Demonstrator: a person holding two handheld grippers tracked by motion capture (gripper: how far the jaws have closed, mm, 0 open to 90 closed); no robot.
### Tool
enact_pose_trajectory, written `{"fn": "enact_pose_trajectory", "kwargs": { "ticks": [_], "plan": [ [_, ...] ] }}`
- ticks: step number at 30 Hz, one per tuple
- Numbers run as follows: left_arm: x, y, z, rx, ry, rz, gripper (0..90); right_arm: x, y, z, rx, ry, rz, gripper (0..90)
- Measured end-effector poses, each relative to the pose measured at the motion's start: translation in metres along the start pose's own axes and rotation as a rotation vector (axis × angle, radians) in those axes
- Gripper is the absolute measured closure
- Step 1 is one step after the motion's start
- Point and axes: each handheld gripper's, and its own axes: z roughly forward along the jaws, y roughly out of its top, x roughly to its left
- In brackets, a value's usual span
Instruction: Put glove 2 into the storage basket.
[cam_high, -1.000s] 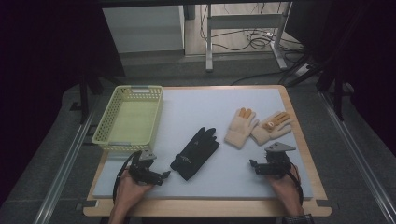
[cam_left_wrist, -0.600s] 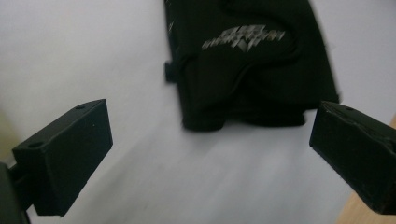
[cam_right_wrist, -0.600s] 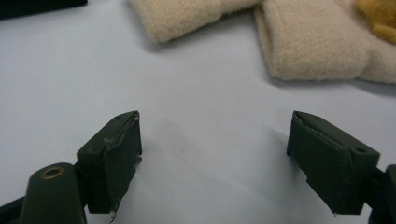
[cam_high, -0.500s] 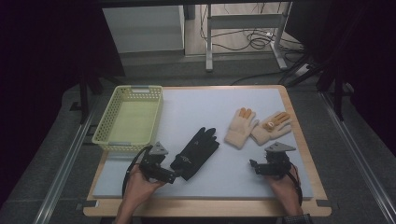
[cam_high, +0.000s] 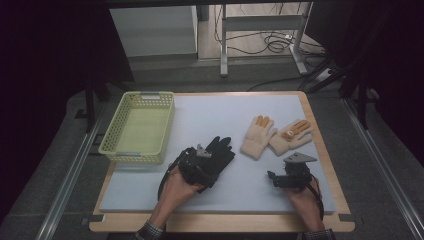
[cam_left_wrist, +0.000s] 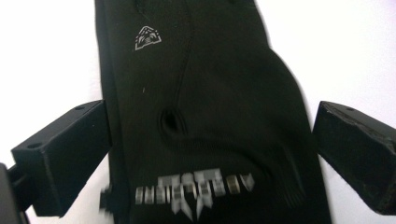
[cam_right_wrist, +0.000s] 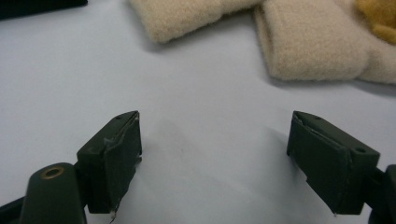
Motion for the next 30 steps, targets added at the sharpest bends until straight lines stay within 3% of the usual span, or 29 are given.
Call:
{"fn": "enact_pose_trajectory", "kwargs": {
  "ticks": [2,4,6,8,9,12,15,16,20,22,24,30],
  "plan": [
    [0.005,0.002,0.007,0.014,-0.003,-0.010,0.0,0.000,0.000,0.000,0.000,0.000,0.000,17.7],
    [0.009,0.000,0.013,0.049,0.026,-0.005,0.0,0.000,0.000,0.000,0.000,0.000,0.000,17.6],
    [0.012,-0.003,0.017,0.045,-0.014,-0.031,0.0,0.000,0.000,0.000,0.000,0.000,0.000,17.6],
    [0.012,-0.004,0.017,0.040,-0.027,-0.027,0.0,0.000,0.000,0.000,0.000,0.000,0.000,17.6],
    [0.007,-0.004,0.017,0.049,-0.010,0.001,0.0,0.000,0.000,0.000,0.000,0.000,0.000,17.6],
    [0.007,-0.003,0.015,0.056,-0.018,0.003,3.7,0.000,0.000,0.000,0.000,0.000,0.000,17.6],
    [0.006,-0.003,0.010,0.049,-0.018,0.014,15.8,0.000,0.000,0.000,0.000,-0.001,0.000,17.6],
    [0.005,-0.003,0.009,0.043,-0.012,0.021,28.0,0.000,0.000,0.000,0.000,-0.001,0.000,17.6],
    [0.001,-0.005,0.005,0.006,0.013,0.029,55.7,0.000,0.000,0.000,0.000,-0.001,0.001,17.6],
    [0.000,-0.006,0.003,-0.002,0.007,0.030,64.2,0.000,0.000,0.000,0.000,-0.002,-0.001,17.6],
    [0.001,-0.006,0.002,-0.010,0.001,0.034,67.7,0.000,0.000,0.000,0.000,-0.001,0.000,17.7],
    [0.010,-0.001,-0.004,-0.025,-0.016,-0.010,69.2,0.000,0.000,0.000,0.000,-0.002,-0.001,17.7]
  ]
}}
